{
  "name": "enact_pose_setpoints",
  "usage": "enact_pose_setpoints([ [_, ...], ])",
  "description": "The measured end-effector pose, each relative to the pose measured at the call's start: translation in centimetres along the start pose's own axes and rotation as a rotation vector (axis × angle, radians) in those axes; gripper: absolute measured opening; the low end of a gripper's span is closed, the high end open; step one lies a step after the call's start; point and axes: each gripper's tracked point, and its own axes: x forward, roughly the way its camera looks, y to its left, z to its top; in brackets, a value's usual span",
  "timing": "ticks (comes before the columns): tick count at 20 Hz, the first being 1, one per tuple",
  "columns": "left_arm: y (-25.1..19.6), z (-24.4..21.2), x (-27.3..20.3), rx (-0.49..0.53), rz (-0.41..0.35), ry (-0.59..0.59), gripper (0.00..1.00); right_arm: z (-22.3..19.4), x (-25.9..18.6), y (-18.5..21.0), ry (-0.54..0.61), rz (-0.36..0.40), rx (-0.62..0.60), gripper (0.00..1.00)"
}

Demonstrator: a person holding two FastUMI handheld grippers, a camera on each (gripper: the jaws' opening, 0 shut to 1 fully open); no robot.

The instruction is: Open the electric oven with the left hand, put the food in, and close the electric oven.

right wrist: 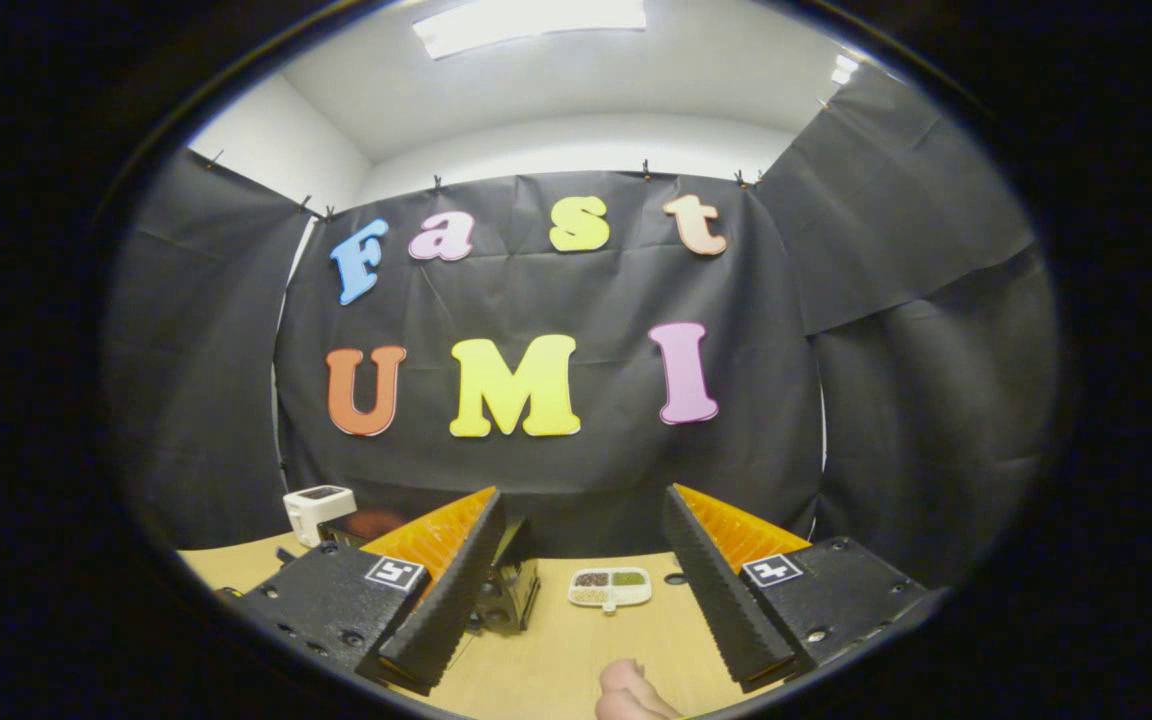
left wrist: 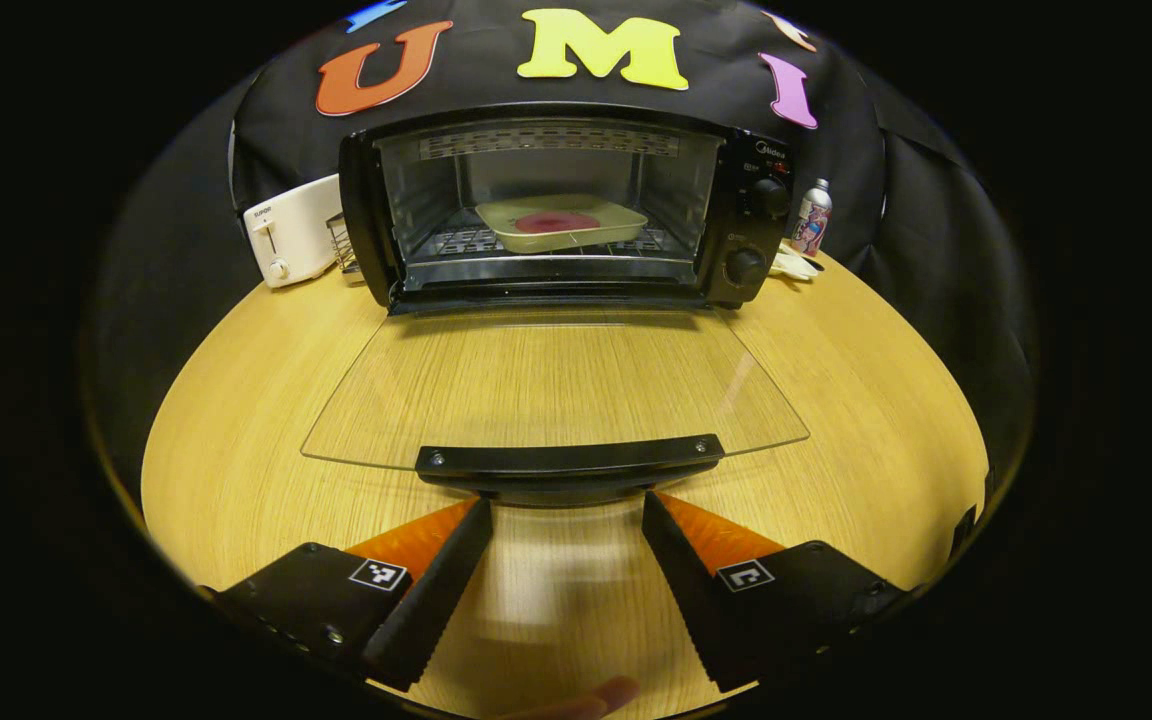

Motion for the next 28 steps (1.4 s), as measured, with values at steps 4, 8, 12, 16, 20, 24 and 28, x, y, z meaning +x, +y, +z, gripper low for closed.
enact_pose_setpoints([
  [4, 0.0, -0.1, 0.0, -0.002, 0.003, 0.004, 1.0, -0.2, 0.0, -0.6, 0.003, -0.005, -0.012, 0.96],
  [8, 0.0, 0.2, -0.4, 0.003, 0.005, -0.009, 1.0, -0.3, -0.2, -0.8, -0.002, -0.005, -0.004, 0.96],
  [12, 0.1, 0.9, -1.1, -0.003, -0.002, -0.026, 0.96, -0.6, -0.2, -1.4, 0.002, -0.02, -0.004, 0.96],
  [16, 0.1, 1.6, -1.7, -0.01, -0.008, -0.037, 0.96, -0.7, -0.4, -1.4, 0.007, -0.023, 0.002, 0.96],
  [20, 0.0, 1.8, -1.9, -0.01, -0.009, -0.036, 0.96, -1.5, -0.2, -1.7, 0.027, -0.032, 0.0, 0.96],
  [24, 0.0, 2.6, -2.4, -0.007, -0.012, -0.05, 0.96, -1.8, -0.1, -1.8, 0.036, -0.034, 0.008, 0.96],
  [28, 0.1, 3.4, -2.9, -0.006, -0.018, -0.064, 0.97, -2.1, -0.1, -2.2, 0.044, -0.048, 0.007, 0.96],
])
